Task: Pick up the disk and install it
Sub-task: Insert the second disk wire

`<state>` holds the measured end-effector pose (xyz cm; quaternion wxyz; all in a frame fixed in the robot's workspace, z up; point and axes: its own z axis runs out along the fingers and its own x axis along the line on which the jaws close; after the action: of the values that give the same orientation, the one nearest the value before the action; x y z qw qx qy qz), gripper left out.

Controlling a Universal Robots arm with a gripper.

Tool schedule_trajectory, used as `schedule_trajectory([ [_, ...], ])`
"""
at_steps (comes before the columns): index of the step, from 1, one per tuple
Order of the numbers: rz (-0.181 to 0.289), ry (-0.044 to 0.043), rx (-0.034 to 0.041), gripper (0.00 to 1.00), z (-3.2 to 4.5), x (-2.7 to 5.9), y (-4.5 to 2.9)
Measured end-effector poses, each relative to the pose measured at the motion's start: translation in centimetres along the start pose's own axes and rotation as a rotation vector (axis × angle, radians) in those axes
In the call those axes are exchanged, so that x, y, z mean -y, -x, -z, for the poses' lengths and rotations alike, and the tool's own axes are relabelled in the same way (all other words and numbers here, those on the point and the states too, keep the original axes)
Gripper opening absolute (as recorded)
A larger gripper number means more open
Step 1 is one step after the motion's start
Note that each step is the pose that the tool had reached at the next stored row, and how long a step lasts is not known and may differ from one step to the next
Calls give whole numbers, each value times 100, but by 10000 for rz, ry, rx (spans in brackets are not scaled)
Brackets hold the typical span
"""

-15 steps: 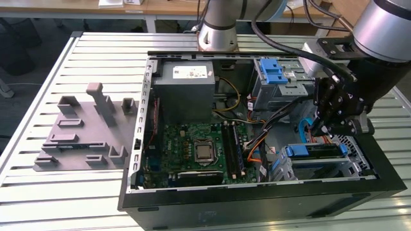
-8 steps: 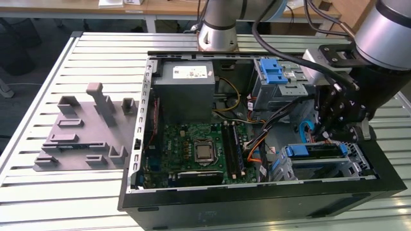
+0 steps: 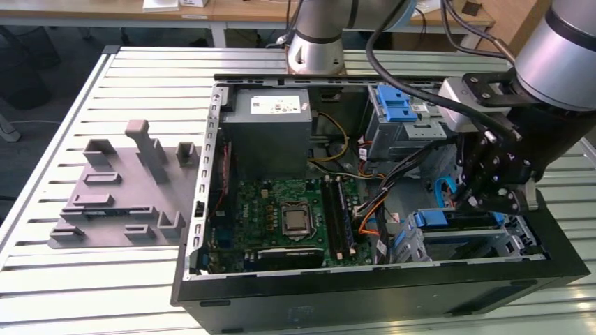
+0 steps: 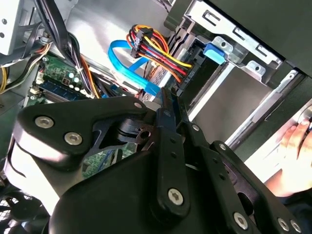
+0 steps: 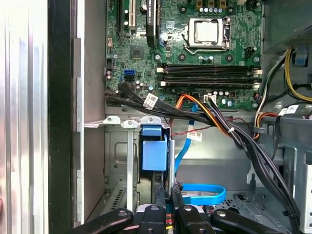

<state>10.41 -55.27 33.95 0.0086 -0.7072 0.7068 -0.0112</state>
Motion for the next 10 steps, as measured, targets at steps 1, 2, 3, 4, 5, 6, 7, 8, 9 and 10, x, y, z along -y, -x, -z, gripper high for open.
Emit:
schedule_trajectory([
  [1,0,-14,-1,17,-7,0,-5],
  [2,-1,-29,0,17,-14,-1,-9],
  [3,-2,-43,7,17,-21,-1,-12],
  [4,-1,-54,13,17,-24,-1,-17],
  [5,-2,-65,28,17,-27,-3,-21],
  [6,-3,-76,45,17,-30,-4,-27],
  [7,-3,-88,58,17,-33,-5,-30],
  [8,-3,-101,65,17,-38,-5,-35],
  [9,-4,-110,68,17,-44,-5,-38],
  [10,-7,-117,68,17,-48,-5,-41],
])
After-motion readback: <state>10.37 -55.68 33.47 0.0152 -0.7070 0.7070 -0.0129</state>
